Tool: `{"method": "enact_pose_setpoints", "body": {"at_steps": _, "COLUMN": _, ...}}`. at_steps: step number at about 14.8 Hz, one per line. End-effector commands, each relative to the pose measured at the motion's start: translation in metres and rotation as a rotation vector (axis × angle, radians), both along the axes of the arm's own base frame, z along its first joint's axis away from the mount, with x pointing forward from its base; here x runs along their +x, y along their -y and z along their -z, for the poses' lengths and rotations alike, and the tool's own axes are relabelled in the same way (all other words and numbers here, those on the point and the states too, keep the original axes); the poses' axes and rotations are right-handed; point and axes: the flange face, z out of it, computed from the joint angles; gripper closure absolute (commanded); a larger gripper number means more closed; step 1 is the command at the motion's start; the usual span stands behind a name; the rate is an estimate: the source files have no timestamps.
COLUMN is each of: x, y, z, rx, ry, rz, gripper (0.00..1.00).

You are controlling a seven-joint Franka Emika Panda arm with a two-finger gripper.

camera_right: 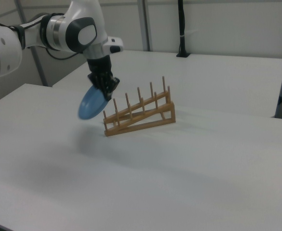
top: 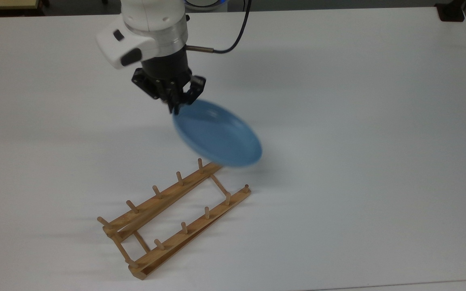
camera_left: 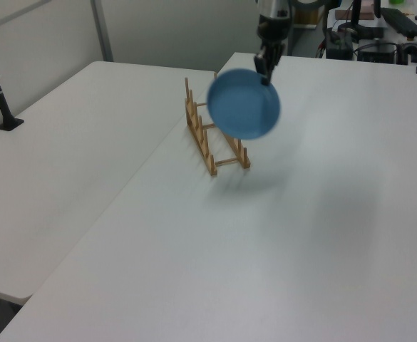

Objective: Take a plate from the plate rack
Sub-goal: 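Lift the blue plate up and out of the wooden rack, then carry the plate away from the rack and lower it to the table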

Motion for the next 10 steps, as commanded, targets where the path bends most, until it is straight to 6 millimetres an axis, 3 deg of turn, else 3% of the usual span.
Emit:
{"method": "enact_pose_setpoints", "body": {"at_steps": 1, "x": -0.028, "y": -0.009, "z": 0.023, "rx": 0.036, "ry": -0.189, "rz": -0.268, "gripper": 0.98}}
{"method": "enact_pose_setpoints", "body": {"at_steps": 6, "x": -0.049, "y": -0.01, "z": 0.071, "rx": 0.083, "ry": -0.353, "rz": -0.608, "gripper": 0.99}}
{"method": "enact_pose_setpoints", "body": {"at_steps": 10, "x": -0.051, "y": -0.018, "z": 0.131, "rx": 0.085, "ry": -0.467, "rz": -0.756, "gripper": 0.99}}
